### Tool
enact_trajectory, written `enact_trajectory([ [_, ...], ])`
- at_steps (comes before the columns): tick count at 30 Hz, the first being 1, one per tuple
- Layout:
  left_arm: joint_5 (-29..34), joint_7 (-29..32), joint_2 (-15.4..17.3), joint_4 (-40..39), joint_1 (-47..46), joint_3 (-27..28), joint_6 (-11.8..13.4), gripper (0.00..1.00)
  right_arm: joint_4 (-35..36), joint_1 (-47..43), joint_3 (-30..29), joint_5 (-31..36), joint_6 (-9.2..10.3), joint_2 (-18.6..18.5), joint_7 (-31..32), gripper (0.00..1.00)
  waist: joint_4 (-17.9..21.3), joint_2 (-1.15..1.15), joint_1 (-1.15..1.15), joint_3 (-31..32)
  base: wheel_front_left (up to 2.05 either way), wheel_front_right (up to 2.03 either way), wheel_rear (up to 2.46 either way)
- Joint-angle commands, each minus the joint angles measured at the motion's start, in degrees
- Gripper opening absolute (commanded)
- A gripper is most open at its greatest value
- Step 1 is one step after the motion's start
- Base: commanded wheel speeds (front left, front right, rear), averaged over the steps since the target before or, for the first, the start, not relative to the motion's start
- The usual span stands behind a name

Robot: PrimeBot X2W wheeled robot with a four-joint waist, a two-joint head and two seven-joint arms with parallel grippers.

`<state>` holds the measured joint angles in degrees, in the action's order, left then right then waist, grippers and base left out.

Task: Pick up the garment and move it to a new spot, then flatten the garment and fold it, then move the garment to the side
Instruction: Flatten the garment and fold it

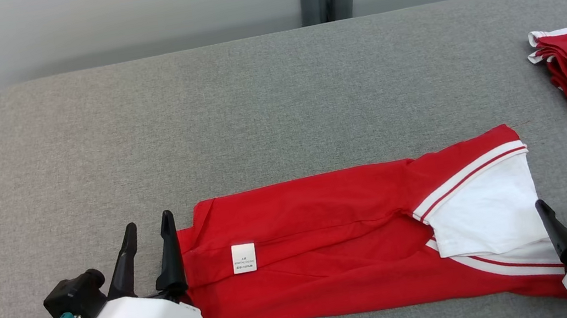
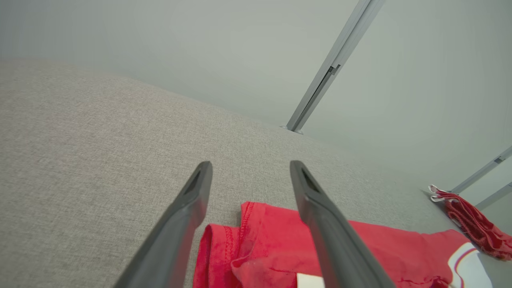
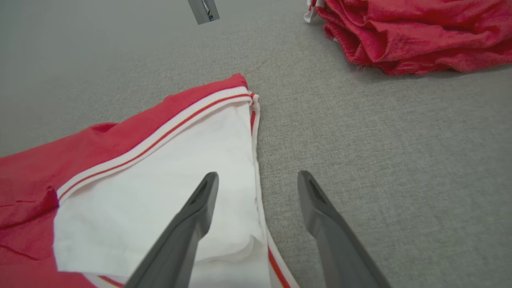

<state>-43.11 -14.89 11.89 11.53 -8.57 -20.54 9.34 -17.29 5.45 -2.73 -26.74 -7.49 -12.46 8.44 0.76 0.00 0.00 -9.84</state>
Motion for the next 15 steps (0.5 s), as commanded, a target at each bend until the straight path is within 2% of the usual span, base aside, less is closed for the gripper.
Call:
enact_trajectory([
  [1, 0.4, -0.3, -0.2, 0.4, -0.8, 0.5, -0.3, 1.00, -1.9, 1.4, 0.1, 0.2, 0.00, -0.7, 1.1, 1.00, -0.7, 0.00, 0.00, -0.2, 0.00, 0.00, 0.00],
  [8, 1.8, -0.3, -1.7, 1.3, -1.4, 2.0, -1.4, 1.00, -10.8, 4.9, 2.9, -0.5, 0.00, -0.8, 3.9, 1.00, -2.7, 0.00, 0.00, -0.7, 0.00, 0.00, 0.00],
  [15, 3.2, -0.3, -2.7, 1.5, -0.9, 3.9, -2.2, 1.00, -13.6, 6.2, 8.5, -3.5, -0.17, -0.2, 4.5, 1.00, -3.6, 0.00, 0.00, -0.9, 0.00, 0.00, 0.00],
])
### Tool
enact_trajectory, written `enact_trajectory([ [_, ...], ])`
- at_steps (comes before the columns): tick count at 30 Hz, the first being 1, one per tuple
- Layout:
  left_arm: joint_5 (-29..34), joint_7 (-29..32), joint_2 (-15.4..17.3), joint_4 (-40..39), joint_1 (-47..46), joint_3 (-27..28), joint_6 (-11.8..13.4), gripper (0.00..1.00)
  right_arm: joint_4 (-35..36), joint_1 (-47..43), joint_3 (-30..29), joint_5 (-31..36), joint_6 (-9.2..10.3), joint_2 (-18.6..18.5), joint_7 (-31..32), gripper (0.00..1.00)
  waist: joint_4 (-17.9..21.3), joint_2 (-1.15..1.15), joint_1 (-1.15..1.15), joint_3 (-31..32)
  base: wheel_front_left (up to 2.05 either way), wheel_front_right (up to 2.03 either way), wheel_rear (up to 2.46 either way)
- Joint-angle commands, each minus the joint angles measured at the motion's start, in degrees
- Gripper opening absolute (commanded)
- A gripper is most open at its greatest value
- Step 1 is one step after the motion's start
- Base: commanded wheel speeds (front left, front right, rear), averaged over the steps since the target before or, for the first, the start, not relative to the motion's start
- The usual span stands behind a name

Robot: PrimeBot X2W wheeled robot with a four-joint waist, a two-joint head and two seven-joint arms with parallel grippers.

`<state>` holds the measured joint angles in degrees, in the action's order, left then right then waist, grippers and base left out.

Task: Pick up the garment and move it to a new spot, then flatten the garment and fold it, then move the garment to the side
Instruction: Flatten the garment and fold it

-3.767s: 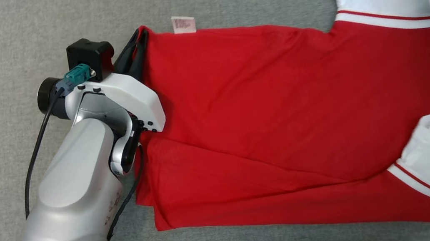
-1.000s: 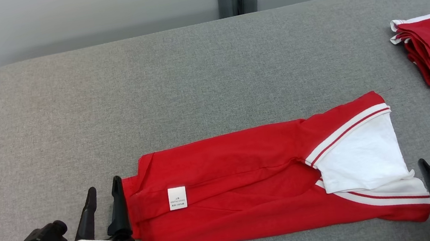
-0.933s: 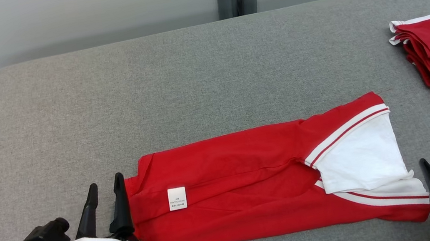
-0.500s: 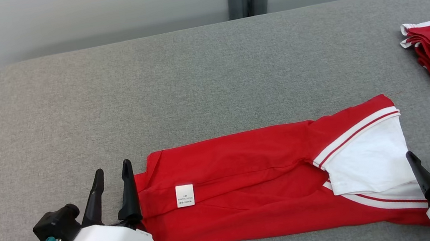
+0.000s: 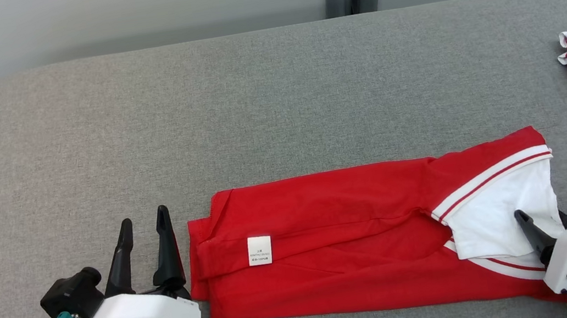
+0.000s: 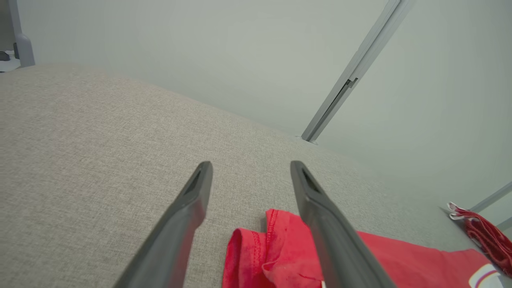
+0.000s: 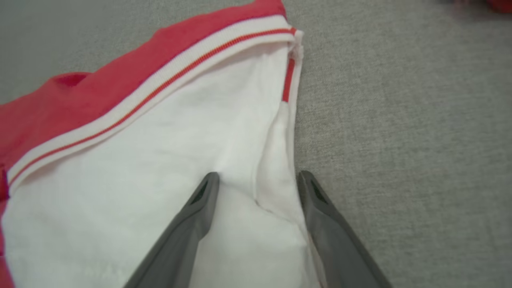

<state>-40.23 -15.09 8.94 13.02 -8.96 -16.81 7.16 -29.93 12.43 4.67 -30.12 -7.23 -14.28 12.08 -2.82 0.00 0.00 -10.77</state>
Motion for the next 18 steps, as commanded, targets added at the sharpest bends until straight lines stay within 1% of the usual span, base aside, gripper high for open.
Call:
enact_trajectory([
  [1, 0.7, -0.1, -0.1, 0.1, -0.4, 0.7, -0.4, 1.00, -0.8, -0.5, 3.1, -1.0, -0.46, 1.2, 0.7, 1.00, -0.1, 0.00, 0.00, -0.1, 0.00, 0.00, 0.00],
  [2, 0.9, -0.1, -0.2, 0.2, -0.2, 1.0, -0.5, 1.00, -0.7, -0.3, 4.1, -1.2, -0.46, 1.1, 0.7, 0.97, -0.1, 0.00, 0.00, 0.0, 0.00, 0.00, 0.00],
  [3, 0.9, -0.1, -0.2, 0.2, -0.2, 1.0, -0.5, 1.00, -0.7, -0.3, 4.1, -1.2, -0.46, 1.1, 0.7, 0.97, -0.1, 0.00, 0.00, 0.0, 0.00, 0.00, 0.00],
  [4, 1.0, -0.1, -0.4, 0.2, -0.1, 1.2, -0.6, 1.00, -0.7, -0.1, 4.8, -1.3, -0.46, 1.1, 0.7, 0.65, 0.0, 0.00, 0.00, 0.0, 0.00, 0.00, 0.00],
  [5, 1.2, -0.1, -0.5, 0.3, 0.0, 1.5, -0.6, 1.00, -0.9, 0.1, 5.5, -1.2, -0.46, 0.9, 0.7, 0.47, 0.1, 0.00, 0.00, 0.0, 0.00, 0.00, 0.00],
  [6, 1.4, -0.1, -0.6, 0.4, 0.1, 1.6, -0.8, 1.00, -1.1, 0.3, 6.0, -1.1, -0.46, 0.7, 0.6, 0.41, 0.2, 0.00, 0.00, 0.0, 0.00, 0.00, 0.00],
  [8, 1.7, -0.1, -0.9, 0.6, 0.1, 1.9, -1.1, 1.00, -1.8, 1.0, 6.5, -0.8, -0.42, 0.3, 0.1, 0.41, 0.4, 0.00, 0.00, 0.1, 0.00, 0.00, 0.00],
  [9, 1.9, -0.1, -1.0, 0.7, 0.0, 2.0, -1.3, 1.00, -2.1, 1.4, 6.8, -0.7, -0.38, 0.1, -0.3, 0.17, 0.4, 0.00, 0.00, 0.2, 0.00, 0.00, 0.00],
  [10, 2.1, -0.1, -1.1, 0.8, 0.0, 2.1, -1.3, 1.00, -2.4, 1.8, 6.8, -0.6, -0.28, 0.1, -0.5, 0.05, 0.5, 0.00, 0.00, 0.3, 0.00, 0.00, 0.00],
  [11, 2.2, -0.1, -1.3, 1.0, 0.0, 2.4, -1.7, 1.00, -2.9, 2.6, 7.2, -0.8, -0.27, -0.1, -1.2, 0.00, 0.7, 0.00, 0.00, 0.4, 0.00, 0.00, 0.00],
  [14, 2.7, -0.1, -1.5, 1.2, 0.2, 2.7, -1.8, 1.00, -3.4, 3.6, 7.5, -1.3, -0.25, -0.6, -2.4, 0.00, 1.0, 0.00, 0.00, 0.8, 0.00, 0.00, 0.00],
  [18, 3.3, -0.1, -1.7, 1.2, 0.8, 2.9, -2.1, 1.00, -2.9, 4.5, 6.4, -2.7, -0.25, -2.2, -3.8, 0.00, 1.8, 0.00, 0.00, 1.4, 0.00, 0.00, 0.00],
])
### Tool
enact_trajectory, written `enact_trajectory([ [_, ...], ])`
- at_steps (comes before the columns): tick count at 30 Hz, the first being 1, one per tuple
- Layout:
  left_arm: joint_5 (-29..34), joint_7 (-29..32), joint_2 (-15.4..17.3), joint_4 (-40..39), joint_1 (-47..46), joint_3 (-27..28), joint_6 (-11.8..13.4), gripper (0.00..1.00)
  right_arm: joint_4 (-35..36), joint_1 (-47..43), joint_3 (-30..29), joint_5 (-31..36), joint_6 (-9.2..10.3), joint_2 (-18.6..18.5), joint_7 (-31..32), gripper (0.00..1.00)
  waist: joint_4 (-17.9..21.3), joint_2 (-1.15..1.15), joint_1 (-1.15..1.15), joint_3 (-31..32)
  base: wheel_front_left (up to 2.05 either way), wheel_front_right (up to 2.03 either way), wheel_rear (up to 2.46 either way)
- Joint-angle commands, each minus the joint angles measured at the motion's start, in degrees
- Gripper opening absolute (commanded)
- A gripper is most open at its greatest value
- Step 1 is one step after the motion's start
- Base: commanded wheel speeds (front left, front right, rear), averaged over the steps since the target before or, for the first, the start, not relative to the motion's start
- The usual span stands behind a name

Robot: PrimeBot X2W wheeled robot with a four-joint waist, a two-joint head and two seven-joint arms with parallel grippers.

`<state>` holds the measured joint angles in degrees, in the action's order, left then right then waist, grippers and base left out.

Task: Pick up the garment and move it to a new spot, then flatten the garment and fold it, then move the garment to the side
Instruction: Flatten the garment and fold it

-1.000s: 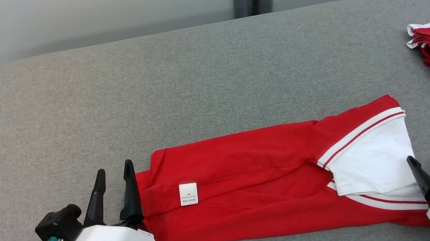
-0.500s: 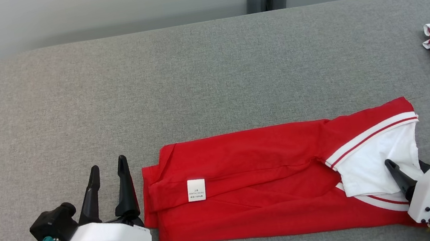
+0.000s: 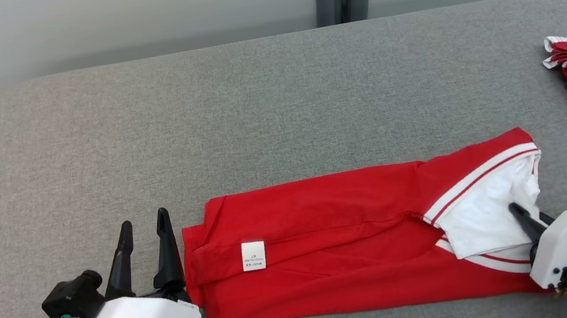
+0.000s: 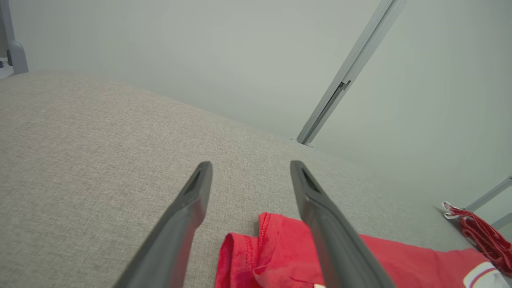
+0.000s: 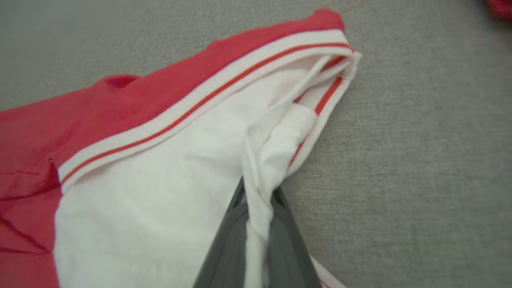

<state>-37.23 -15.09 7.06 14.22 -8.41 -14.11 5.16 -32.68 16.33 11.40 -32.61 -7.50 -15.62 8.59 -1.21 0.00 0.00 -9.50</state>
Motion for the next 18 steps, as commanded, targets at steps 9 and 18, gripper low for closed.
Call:
enact_trajectory([
  [9, 1.5, -0.1, 0.1, 0.2, 0.8, -0.1, -0.4, 1.00, 2.1, -0.5, -6.5, -0.3, 0.02, -7.5, -0.2, 0.00, 2.3, 0.00, 0.00, 1.1, 0.00, 0.00, 0.00],
  [18, 1.8, 0.1, 0.2, 0.9, 1.0, -0.8, -0.4, 1.00, 8.4, -1.4, -9.2, -0.5, 0.01, -7.8, 2.7, 0.00, 4.6, 0.00, 0.00, 2.1, 0.00, 0.00, 0.00],
])
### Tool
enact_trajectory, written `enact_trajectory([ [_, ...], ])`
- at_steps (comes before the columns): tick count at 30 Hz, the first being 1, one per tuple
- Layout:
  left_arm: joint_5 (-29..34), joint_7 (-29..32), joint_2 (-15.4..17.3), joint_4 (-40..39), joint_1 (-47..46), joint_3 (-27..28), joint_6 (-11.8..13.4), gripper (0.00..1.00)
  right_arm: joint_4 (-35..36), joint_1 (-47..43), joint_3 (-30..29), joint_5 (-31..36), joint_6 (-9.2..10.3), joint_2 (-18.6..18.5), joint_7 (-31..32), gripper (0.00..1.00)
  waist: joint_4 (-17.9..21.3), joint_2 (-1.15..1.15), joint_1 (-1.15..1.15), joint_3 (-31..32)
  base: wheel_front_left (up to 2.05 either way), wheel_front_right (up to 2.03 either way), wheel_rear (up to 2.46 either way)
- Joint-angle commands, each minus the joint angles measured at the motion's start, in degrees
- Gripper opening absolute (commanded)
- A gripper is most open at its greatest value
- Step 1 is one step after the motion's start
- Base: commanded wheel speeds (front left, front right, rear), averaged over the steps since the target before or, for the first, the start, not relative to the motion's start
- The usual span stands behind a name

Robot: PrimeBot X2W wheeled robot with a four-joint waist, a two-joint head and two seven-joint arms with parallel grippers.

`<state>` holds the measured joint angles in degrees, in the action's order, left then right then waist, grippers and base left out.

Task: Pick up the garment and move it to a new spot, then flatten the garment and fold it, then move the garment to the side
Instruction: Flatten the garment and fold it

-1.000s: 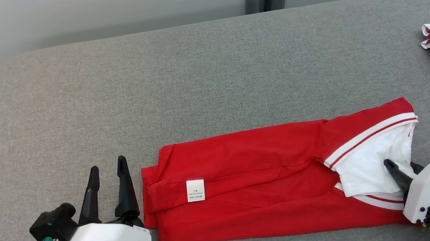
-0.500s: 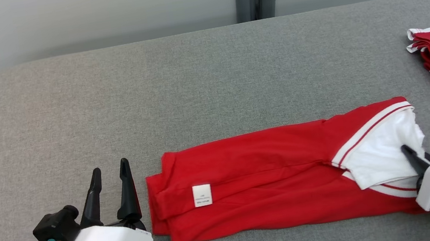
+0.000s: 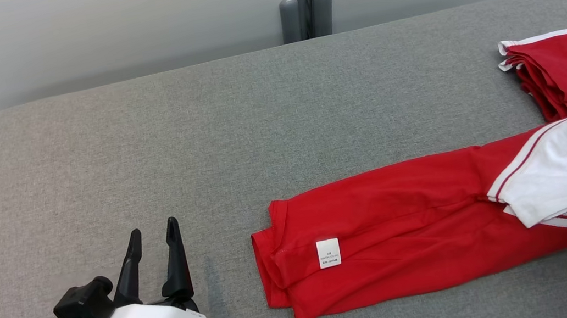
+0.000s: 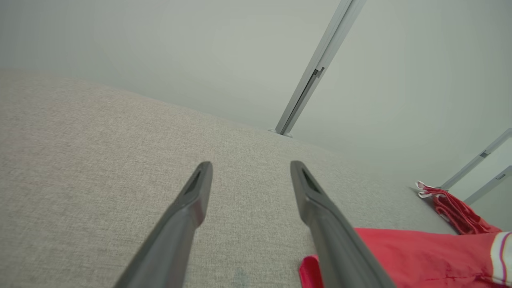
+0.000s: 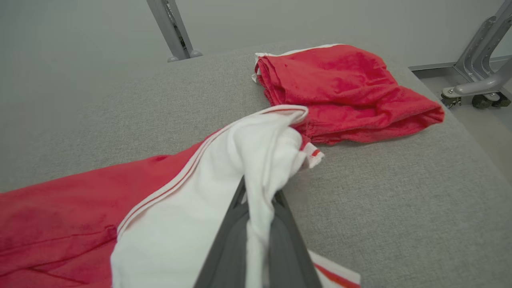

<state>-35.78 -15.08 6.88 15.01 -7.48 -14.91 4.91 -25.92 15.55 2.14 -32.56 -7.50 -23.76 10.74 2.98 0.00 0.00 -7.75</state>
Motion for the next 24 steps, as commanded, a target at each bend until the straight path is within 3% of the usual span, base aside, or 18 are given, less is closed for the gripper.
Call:
enact_trajectory([
  [1, 0.3, 0.1, 0.3, 0.1, 0.1, 0.0, -0.2, 1.00, 1.6, -0.6, 0.1, -0.6, 0.01, 0.4, 0.6, 0.00, 0.4, 0.00, 0.00, 0.3, 0.00, 0.00, 0.00],
  [16, 0.0, 0.4, 0.4, 0.5, -0.7, -1.1, -0.3, 1.00, 23.8, -4.0, 10.3, -2.7, 0.01, 4.9, 7.4, 0.00, 0.1, 0.00, 0.00, 1.1, 0.00, 0.00, 0.00],
  [24, -0.3, 0.4, 0.2, 0.8, -1.4, -1.4, -0.3, 1.00, 26.0, -1.7, 20.5, -2.5, 0.01, 9.9, 8.8, 0.00, -0.8, 0.00, 0.00, 1.1, 0.00, 0.00, 0.00],
])
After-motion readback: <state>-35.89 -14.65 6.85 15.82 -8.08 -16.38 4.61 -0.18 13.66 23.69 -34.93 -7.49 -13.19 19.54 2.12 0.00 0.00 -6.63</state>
